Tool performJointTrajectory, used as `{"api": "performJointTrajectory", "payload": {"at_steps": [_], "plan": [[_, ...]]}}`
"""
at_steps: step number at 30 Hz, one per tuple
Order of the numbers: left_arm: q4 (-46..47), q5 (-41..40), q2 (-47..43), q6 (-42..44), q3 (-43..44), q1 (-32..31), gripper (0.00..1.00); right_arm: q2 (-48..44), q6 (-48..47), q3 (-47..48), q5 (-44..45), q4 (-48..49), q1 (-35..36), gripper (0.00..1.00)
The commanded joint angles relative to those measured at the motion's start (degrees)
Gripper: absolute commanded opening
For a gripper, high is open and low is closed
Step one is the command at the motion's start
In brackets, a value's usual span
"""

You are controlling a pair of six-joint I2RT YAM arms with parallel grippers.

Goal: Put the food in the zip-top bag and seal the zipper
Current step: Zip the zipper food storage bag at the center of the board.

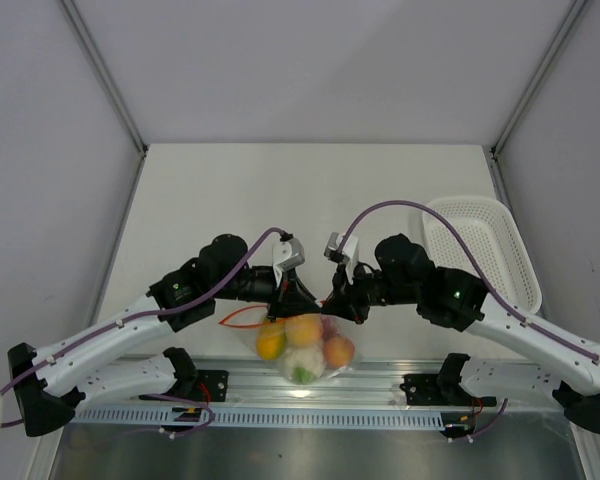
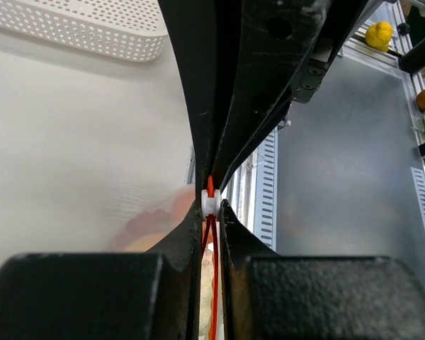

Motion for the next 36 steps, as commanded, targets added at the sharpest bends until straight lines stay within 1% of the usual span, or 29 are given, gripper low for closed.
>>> {"api": "performJointTrajectory", "payload": {"at_steps": [1, 5, 8, 12, 13, 16, 17, 22, 25, 27, 28, 29, 30, 31, 32, 35, 36], "plan": [[2.4, 1.6, -0.3, 0.5, 2.6, -0.5, 0.00, 1.6, -1.6, 3.0, -2.3, -0.8, -1.0, 0.00], [2.4, 1.5, -0.3, 0.6, 2.3, -0.5, 0.01, 1.7, -0.4, 2.4, 1.0, 1.2, -1.0, 0.00], [1.7, -0.1, -0.5, 0.8, 2.3, -0.5, 0.00, 0.3, 1.4, 1.0, 6.3, 3.6, -0.8, 0.00], [-1.2, -6.4, -0.5, 0.6, 3.1, -0.5, 0.01, -1.2, 3.4, -0.9, 13.5, 5.6, 0.3, 0.00], [-2.9, -8.6, -0.5, 0.8, 3.7, -0.5, 0.01, -1.6, 4.2, -1.5, 17.4, 6.1, 0.6, 0.00], [-5.5, -10.7, -0.1, 1.2, 3.6, -0.5, 0.01, -3.4, 5.5, -3.5, 20.4, 8.2, 0.7, 0.00], [-5.7, -11.6, 0.0, 1.2, 3.2, -0.5, 0.01, -3.9, 6.0, -3.9, 22.6, 8.5, 0.4, 0.00], [-6.3, -13.9, -0.7, 1.1, 1.8, -0.5, 0.01, -4.0, 6.5, -5.1, 21.4, 9.6, -0.1, 0.00], [-6.0, -13.2, -1.4, 1.6, 1.3, -0.5, 0.01, -4.0, 4.2, -5.4, 13.0, 9.6, -0.4, 0.00], [-5.7, -12.7, -1.6, 1.8, 1.5, -0.5, 0.00, -3.3, 2.5, -4.1, 8.8, 7.2, -0.7, 0.00], [-5.7, -12.5, -1.6, 1.9, 1.6, -0.5, 0.00, -3.1, 1.6, -3.6, 7.3, 6.2, -0.7, 0.05], [-5.8, -12.4, -1.7, 2.0, 2.1, -0.5, 0.01, -2.8, 1.0, -2.8, 5.8, 5.5, -0.7, 0.22], [-5.8, -11.9, -1.7, 2.0, 2.3, -0.5, 0.01, -2.3, -0.4, -2.4, 2.8, 4.3, -0.7, 0.32], [-5.8, -11.7, -1.8, 2.0, 2.3, -0.5, 0.00, -1.9, -0.9, -2.0, 1.7, 3.6, -0.8, 0.41], [-5.6, -11.6, -1.8, 1.9, 2.3, -0.5, 0.00, -1.4, -1.5, -1.2, 0.9, 2.9, -0.7, 0.53], [-5.3, -10.4, -1.6, 1.7, 2.2, -0.5, 0.00, 0.3, -3.6, -0.1, 0.8, 0.7, -0.9, 0.66], [-5.2, -10.2, -1.5, 1.6, 2.2, -0.5, 0.01, 0.6, -4.0, 0.2, 0.6, 0.8, -1.0, 0.68]]}}
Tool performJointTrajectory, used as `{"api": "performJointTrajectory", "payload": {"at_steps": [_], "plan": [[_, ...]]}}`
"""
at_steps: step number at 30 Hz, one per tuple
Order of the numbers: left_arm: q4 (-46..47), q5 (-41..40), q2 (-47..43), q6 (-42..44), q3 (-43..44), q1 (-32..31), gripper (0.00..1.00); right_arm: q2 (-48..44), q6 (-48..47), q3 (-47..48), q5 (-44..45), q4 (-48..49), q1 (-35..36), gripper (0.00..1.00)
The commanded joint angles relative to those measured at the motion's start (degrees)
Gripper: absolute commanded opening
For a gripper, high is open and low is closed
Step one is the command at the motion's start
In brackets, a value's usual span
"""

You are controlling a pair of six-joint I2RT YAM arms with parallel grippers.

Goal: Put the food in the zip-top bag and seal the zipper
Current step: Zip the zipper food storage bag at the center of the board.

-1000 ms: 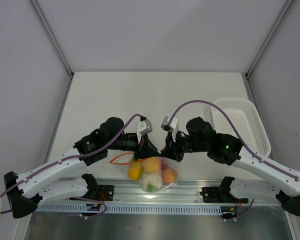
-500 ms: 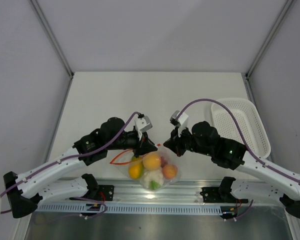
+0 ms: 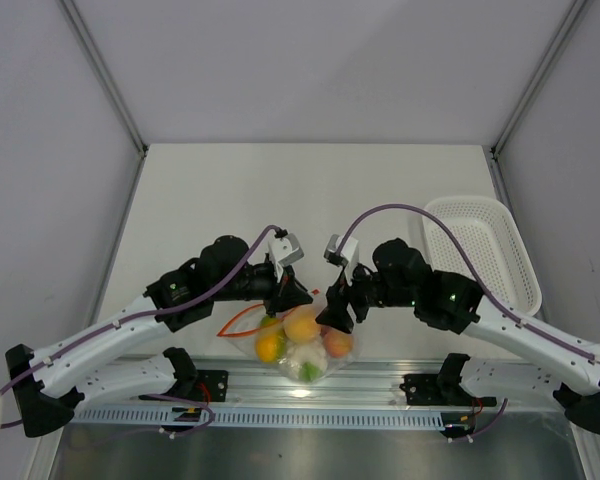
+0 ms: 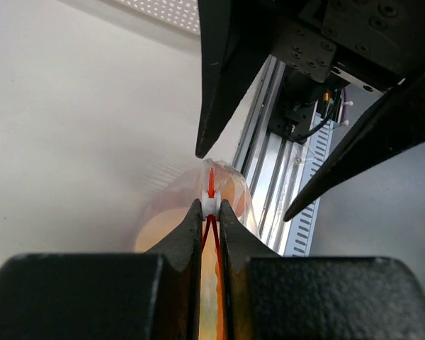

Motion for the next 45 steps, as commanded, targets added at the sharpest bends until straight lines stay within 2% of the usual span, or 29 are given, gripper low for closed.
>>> {"api": "performJointTrajectory", "payload": {"at_steps": [1, 10, 16, 18, 19, 24, 25, 26, 31, 35, 40, 45], "plan": [[1.2, 2.1, -1.0, 0.6, 1.4, -0.3, 0.01, 1.3, -4.1, 3.2, -4.0, -1.5, -0.6, 0.70], [1.2, 3.1, -2.3, 1.1, 0.9, -0.3, 0.01, 6.3, -6.7, 3.9, -7.9, 1.3, -4.4, 0.67], [1.7, 3.4, -2.1, 1.0, 0.6, -0.3, 0.01, 8.1, -6.6, 3.4, -13.8, 4.9, -6.8, 0.58], [1.9, 3.6, -1.8, 1.0, 0.8, -0.3, 0.01, 9.7, -6.6, 3.6, -15.9, 5.7, -6.8, 0.51], [1.9, 3.6, -1.8, 1.0, 0.8, -0.3, 0.01, 10.3, -6.5, 3.6, -16.8, 6.0, -6.8, 0.40], [2.2, 3.4, -2.0, 1.1, 0.2, -0.3, 0.01, 11.9, -5.7, 2.4, -20.9, 9.8, -6.5, 0.17], [2.1, 2.9, -2.1, 1.1, 0.1, -0.3, 0.01, 12.0, -5.4, 2.1, -21.3, 10.1, -6.5, 0.02], [2.0, 2.7, -2.0, 1.1, 0.1, -0.3, 0.01, 11.9, -5.2, 1.8, -21.3, 10.9, -6.5, 0.00], [1.0, -0.8, -1.9, 0.2, -0.5, -0.3, 0.01, 7.1, 0.6, -3.1, -17.9, 17.7, -6.6, 0.00], [-0.3, -9.3, -2.3, -3.3, -1.2, -0.3, 0.00, 0.9, 8.4, -8.0, -10.3, 26.6, -6.5, 0.00], [-1.3, -10.2, -2.2, -3.8, -1.3, -0.3, 0.01, -3.1, 14.5, -10.7, -1.4, 33.6, -6.2, 0.00], [0.9, -6.7, -3.0, -5.1, -3.0, -0.3, 0.01, -2.2, 16.6, -11.9, -1.1, 35.2, -7.5, 0.00]]}}
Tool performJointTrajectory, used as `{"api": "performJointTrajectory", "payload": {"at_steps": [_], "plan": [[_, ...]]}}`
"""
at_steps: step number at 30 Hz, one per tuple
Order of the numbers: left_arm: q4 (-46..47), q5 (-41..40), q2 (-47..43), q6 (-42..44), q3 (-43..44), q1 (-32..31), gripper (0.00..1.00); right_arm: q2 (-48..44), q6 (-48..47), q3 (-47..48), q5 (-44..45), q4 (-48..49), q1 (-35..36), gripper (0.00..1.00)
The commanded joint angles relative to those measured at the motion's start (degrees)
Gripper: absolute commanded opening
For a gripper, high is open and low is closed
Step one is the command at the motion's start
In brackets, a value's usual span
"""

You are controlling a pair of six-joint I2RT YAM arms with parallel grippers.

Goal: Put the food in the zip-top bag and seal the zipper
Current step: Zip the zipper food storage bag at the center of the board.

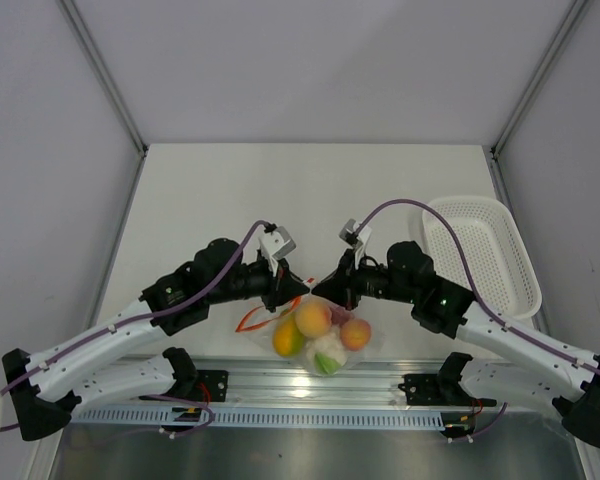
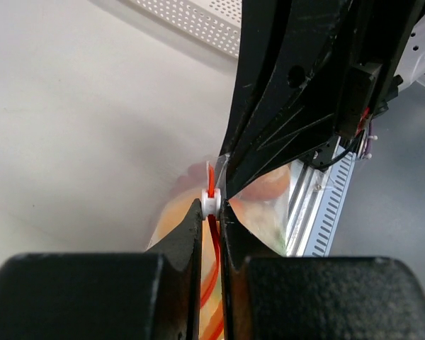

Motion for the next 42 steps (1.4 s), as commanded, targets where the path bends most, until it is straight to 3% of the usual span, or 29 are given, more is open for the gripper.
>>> {"api": "performJointTrajectory", "payload": {"at_steps": [1, 6, 8, 9, 10, 12, 14, 26, 32, 33, 35, 39, 42], "plan": [[-0.9, 1.2, -1.3, -1.5, -1.9, -0.1, 0.01, -0.6, 2.9, 0.8, 3.2, 8.9, -0.8, 0.00], [-0.8, 3.0, -2.3, -0.5, -1.5, 0.0, 0.01, 1.9, -2.6, 5.1, -4.3, 1.7, -0.8, 0.00], [-1.3, 3.1, -2.6, 0.1, -0.8, -0.1, 0.01, 2.1, -6.2, 5.9, -8.2, -3.2, -0.6, 0.14], [-1.4, 3.2, -2.6, 0.2, -0.7, -0.1, 0.01, 2.0, -7.4, 6.6, -8.6, -4.5, -0.7, 0.33], [-1.3, 3.6, -2.7, 0.3, -0.5, -0.1, 0.01, 1.9, -9.5, 6.8, -9.8, -6.8, -0.7, 0.40], [-0.9, 4.2, -2.8, 0.4, -0.4, -0.1, 0.01, 1.8, -11.4, 7.7, -11.5, -9.0, -0.9, 0.53], [-0.4, 5.8, -2.8, 0.5, -0.3, -0.1, 0.01, 3.0, -13.2, 8.5, -13.8, -9.9, -1.1, 0.54], [0.0, 7.8, -4.2, 1.0, -1.0, -0.1, 0.01, 12.2, -15.9, 11.1, -20.6, -9.6, -2.0, 0.36], [0.3, 8.3, -4.3, 1.2, -1.4, -0.1, 0.01, 12.7, -15.2, 10.9, -23.3, -7.6, -3.2, 0.14], [0.5, 8.3, -4.1, 1.2, -1.5, -0.1, 0.01, 12.6, -14.8, 10.8, -23.5, -7.2, -3.2, 0.00], [0.5, 7.7, -3.6, 0.9, -1.5, -0.1, 0.00, 12.0, -13.8, 10.6, -24.0, -6.1, -3.2, 0.00], [-0.3, 4.2, -4.0, 0.4, -2.1, -0.1, 0.42, 10.4, -11.1, 9.4, -23.1, -3.8, -3.6, 0.00], [0.6, 1.1, -5.7, -0.6, -4.7, -0.1, 0.65, 9.4, -9.5, 8.2, -23.2, -2.3, -4.5, 0.00]]}}
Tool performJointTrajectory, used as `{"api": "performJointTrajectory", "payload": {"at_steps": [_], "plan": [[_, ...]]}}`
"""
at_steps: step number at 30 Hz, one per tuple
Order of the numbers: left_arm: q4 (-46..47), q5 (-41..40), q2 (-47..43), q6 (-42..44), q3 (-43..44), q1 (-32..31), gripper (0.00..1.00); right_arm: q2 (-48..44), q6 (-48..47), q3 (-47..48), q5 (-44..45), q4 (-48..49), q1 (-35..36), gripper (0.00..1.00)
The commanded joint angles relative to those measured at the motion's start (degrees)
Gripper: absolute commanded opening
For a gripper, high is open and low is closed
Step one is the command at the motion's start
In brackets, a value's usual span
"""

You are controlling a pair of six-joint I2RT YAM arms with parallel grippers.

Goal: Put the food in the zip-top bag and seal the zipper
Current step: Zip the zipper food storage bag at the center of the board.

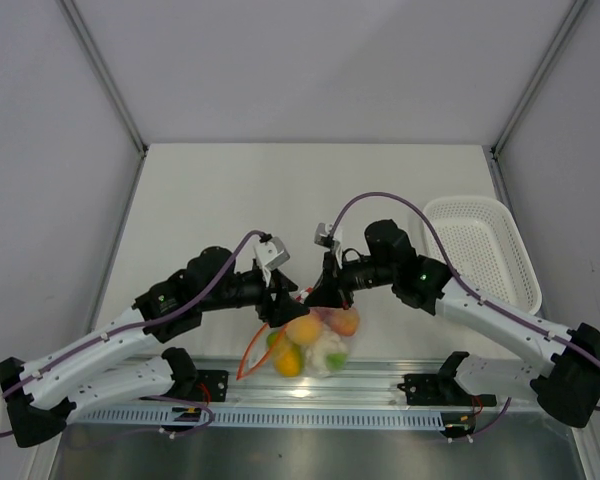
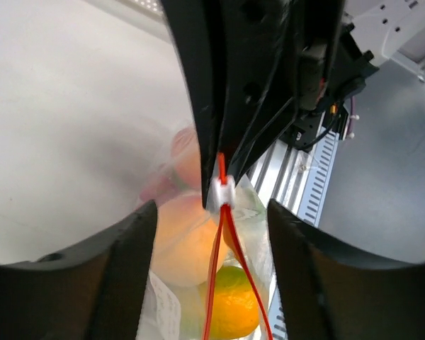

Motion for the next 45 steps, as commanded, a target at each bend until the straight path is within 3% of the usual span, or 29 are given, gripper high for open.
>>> {"api": "performJointTrajectory", "payload": {"at_steps": [1, 8, 10, 16, 17, 19, 20, 22, 28, 31, 34, 40, 43, 45], "plan": [[2.2, -3.8, -2.6, -1.4, -3.2, -0.1, 0.68, -2.6, 2.8, -0.3, -1.2, 5.7, -1.0, 0.00], [4.7, -8.0, -7.8, -5.1, -10.5, -0.1, 0.67, -3.1, 3.3, 0.3, -1.0, 3.7, -1.6, 0.00], [5.7, -7.4, -9.5, -5.5, -12.0, -0.1, 0.59, -3.4, 3.2, 0.4, -0.3, 3.5, -1.8, 0.00], [5.5, -5.8, -9.2, -5.2, -10.7, -0.1, 0.24, -3.4, 2.0, 1.3, 0.0, 1.7, -2.3, 0.00], [5.5, -5.6, -8.9, -5.2, -10.8, -0.1, 0.10, -3.2, 1.2, 1.6, -0.1, 0.0, -2.2, 0.01], [5.7, -5.2, -8.9, -5.3, -10.7, -0.1, 0.00, -3.3, -0.7, 1.9, -1.5, -1.0, -2.3, 0.11], [6.1, -4.7, -9.0, -5.3, -10.8, -0.1, 0.01, -3.4, -1.0, 1.8, -2.0, -1.2, -2.3, 0.19], [6.6, -3.5, -8.9, -5.3, -10.7, -0.1, 0.01, -3.5, -1.3, 1.6, -3.5, -0.7, -2.4, 0.27], [7.2, -1.9, -7.9, -5.4, -10.1, -0.1, 0.00, -1.9, -1.0, 3.1, -5.9, 0.6, -2.6, 0.35], [7.9, -0.8, -8.0, -5.3, -10.3, -0.1, 0.01, -0.5, -1.1, 3.8, -6.3, 0.6, -2.5, 0.31], [8.4, -0.4, -8.2, -5.3, -10.6, -0.1, 0.00, 0.6, -0.6, 4.5, -5.5, 1.0, -2.7, 0.00], [7.9, -1.6, -9.4, -4.6, -10.5, -0.1, 0.01, 0.5, 1.0, 2.9, -4.5, 2.3, -2.6, 0.00], [7.6, -1.7, -9.8, -4.3, -9.9, -0.1, 0.00, -0.5, 0.4, 2.0, -4.5, 2.2, -2.8, 0.27], [7.4, -2.0, -9.7, -4.2, -9.8, -0.1, 0.01, -1.1, 0.4, 1.3, -4.2, 2.2, -2.8, 0.33]]}}
